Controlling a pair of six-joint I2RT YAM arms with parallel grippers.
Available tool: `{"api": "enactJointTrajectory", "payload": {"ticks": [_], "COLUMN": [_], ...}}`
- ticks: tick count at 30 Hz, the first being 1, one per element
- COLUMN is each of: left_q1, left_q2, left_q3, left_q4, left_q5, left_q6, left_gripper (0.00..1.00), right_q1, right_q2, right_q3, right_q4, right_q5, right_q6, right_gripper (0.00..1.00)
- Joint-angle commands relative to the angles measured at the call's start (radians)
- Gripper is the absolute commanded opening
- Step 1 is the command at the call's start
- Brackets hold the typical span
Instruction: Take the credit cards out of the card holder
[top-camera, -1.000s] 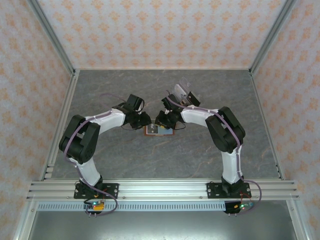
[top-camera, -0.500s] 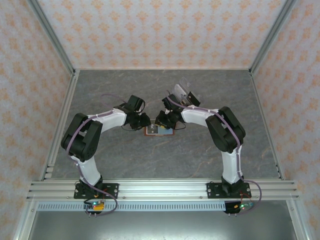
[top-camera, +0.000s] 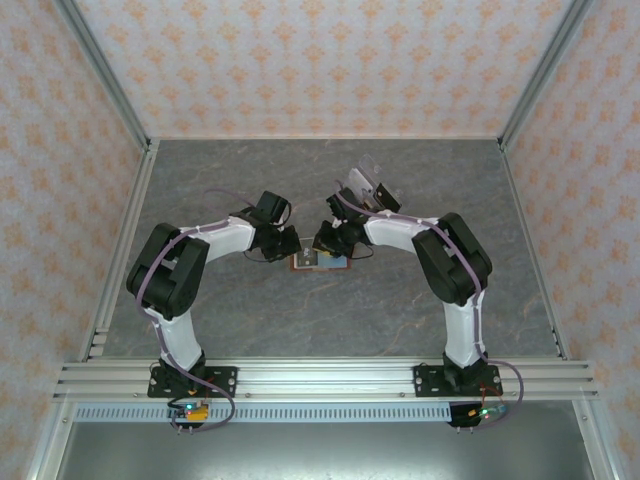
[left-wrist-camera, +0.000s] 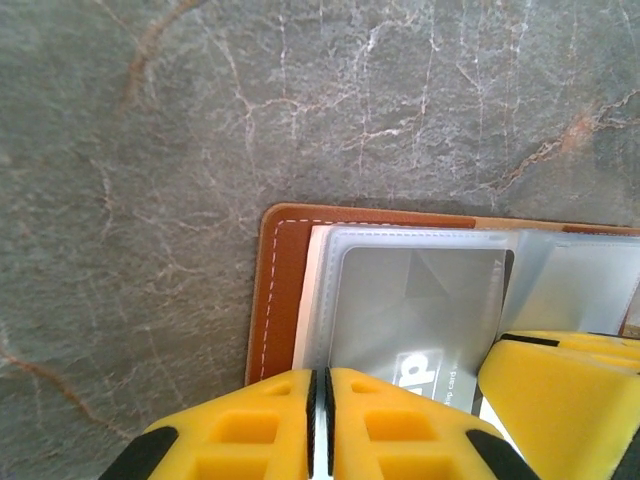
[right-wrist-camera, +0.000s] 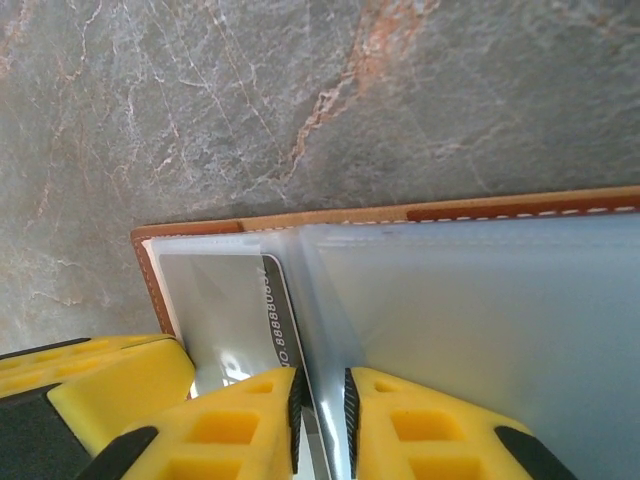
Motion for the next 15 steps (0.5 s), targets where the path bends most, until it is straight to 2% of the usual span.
{"api": "enactJointTrajectory", "payload": {"ticks": [1, 6, 15], "left_q1": [-0.007, -0.007, -0.006], "left_q2": [0.029, 0.035, 0.043], "left_q3": [0.007, 0.001, -0.004], "left_q4": [-0.005, -0.012, -0.011], "left_q5": [0.007, -0.003, -0.009], "left_q6": [0.006, 0.011, 0.013], "left_gripper": [0.12, 0.1, 0.08], "right_q1": [-0.008, -0.024, -0.031], "right_q2": [-0.032, -0.078, -0.126], "right_q3": [-0.047, -0.082, -0.138], "right_q4": [0.047, 0.122, 0.147], "right_q5": [-0.012, -0.057, -0.088], "right_q6": [-0.013, -0.023, 0.008], "right_gripper": [0.2, 0.2, 0.2]}}
